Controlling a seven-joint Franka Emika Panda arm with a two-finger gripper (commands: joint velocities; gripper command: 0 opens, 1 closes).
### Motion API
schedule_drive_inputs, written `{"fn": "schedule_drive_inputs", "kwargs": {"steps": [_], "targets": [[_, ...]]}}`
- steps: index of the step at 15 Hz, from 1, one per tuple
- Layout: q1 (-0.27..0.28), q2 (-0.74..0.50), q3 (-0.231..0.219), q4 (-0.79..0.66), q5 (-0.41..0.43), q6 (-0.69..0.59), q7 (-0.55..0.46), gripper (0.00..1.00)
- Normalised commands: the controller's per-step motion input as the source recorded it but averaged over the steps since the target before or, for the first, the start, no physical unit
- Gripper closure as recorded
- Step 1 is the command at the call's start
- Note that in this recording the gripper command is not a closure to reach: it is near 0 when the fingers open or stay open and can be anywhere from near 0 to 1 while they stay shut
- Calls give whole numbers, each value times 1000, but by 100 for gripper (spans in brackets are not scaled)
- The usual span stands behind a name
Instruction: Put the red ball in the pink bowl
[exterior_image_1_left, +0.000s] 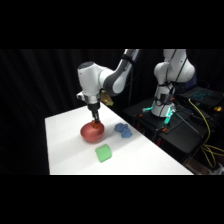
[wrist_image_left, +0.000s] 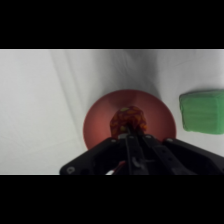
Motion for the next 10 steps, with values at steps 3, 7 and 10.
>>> {"fn": "schedule_drive_inputs", "kwargs": {"steps": [3, 7, 10], "targets": [[-44, -14, -7, 109, 180, -95, -131, 0], [-27, -168, 4, 73, 150, -169, -167, 0], [19, -331, -2, -24, 59, -225, -132, 0]]}}
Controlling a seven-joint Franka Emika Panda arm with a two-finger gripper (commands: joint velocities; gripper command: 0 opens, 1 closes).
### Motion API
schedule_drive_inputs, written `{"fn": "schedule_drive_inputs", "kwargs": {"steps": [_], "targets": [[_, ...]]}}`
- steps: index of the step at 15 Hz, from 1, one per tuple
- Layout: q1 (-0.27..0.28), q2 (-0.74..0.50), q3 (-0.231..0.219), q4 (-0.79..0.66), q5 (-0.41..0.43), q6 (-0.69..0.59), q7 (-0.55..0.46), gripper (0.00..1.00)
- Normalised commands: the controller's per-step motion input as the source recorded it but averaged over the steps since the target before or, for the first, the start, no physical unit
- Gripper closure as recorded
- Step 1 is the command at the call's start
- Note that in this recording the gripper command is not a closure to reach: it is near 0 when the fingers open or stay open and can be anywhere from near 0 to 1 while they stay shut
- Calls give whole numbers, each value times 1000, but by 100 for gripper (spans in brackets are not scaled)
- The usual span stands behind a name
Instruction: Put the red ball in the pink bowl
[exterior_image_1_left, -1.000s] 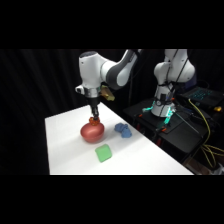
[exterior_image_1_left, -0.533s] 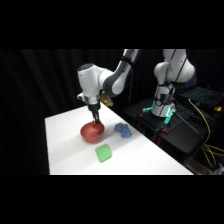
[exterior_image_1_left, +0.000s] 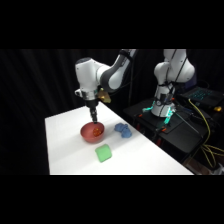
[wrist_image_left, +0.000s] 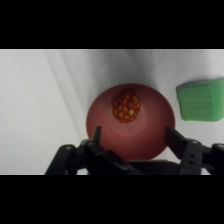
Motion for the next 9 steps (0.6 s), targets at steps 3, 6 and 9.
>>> {"fn": "schedule_drive_inputs", "kwargs": {"steps": [3, 6, 9], "targets": [[45, -446, 10, -18, 6, -353, -99, 0], [47, -475, 61, 58, 23, -448, -105, 0], [37, -288, 80, 140, -1, -329, -84, 0]]}}
